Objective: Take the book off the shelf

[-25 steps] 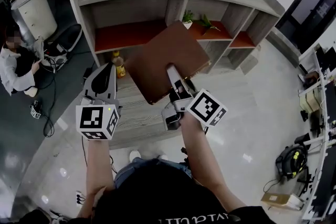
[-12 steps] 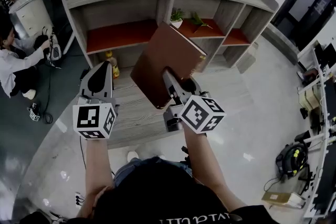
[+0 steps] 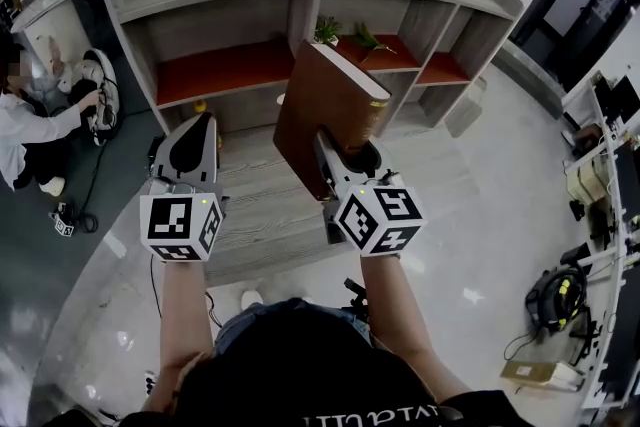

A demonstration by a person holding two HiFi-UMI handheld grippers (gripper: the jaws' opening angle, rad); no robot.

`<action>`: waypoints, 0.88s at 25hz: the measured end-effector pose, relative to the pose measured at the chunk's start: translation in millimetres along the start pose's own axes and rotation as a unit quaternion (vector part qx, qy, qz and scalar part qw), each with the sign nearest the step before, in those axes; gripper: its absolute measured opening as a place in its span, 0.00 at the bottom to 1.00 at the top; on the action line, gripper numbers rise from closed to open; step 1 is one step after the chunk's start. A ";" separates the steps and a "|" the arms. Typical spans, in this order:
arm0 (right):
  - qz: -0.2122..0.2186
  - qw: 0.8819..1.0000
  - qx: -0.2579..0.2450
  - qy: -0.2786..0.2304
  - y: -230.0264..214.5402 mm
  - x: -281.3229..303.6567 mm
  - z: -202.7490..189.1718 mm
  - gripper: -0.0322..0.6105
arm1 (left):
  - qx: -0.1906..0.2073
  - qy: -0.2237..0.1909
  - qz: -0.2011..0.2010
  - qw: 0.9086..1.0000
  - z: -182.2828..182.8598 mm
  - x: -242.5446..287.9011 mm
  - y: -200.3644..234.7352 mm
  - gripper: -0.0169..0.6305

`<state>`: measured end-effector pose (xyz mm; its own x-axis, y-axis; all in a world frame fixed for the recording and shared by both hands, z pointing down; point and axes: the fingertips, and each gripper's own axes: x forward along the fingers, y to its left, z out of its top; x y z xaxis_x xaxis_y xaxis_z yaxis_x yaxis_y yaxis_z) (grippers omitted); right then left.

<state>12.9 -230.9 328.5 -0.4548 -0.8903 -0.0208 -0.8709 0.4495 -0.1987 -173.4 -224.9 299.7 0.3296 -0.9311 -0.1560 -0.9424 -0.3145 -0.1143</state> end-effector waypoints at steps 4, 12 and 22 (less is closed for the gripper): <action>-0.024 0.997 -0.068 -0.005 -4.0 -2.7 3.9 0.40 | 0.009 -0.001 -0.010 1.000 1.7 5.2 -4.2 0.04; -0.056 0.986 -0.157 -0.024 -3.4 -7.9 10.2 0.40 | 0.016 -0.003 -0.016 1.000 1.2 9.4 -4.2 0.04; -0.087 0.968 -0.231 -0.049 -2.8 -14.9 26.4 0.40 | 0.023 -0.012 -0.015 1.000 5.9 7.3 -0.1 0.04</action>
<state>27.0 -220.8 303.5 -0.2932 -0.9479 -0.1245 -0.9337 0.2559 0.2506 -170.5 -230.6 292.8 0.3587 -0.9169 -0.1750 -0.9288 -0.3319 -0.1646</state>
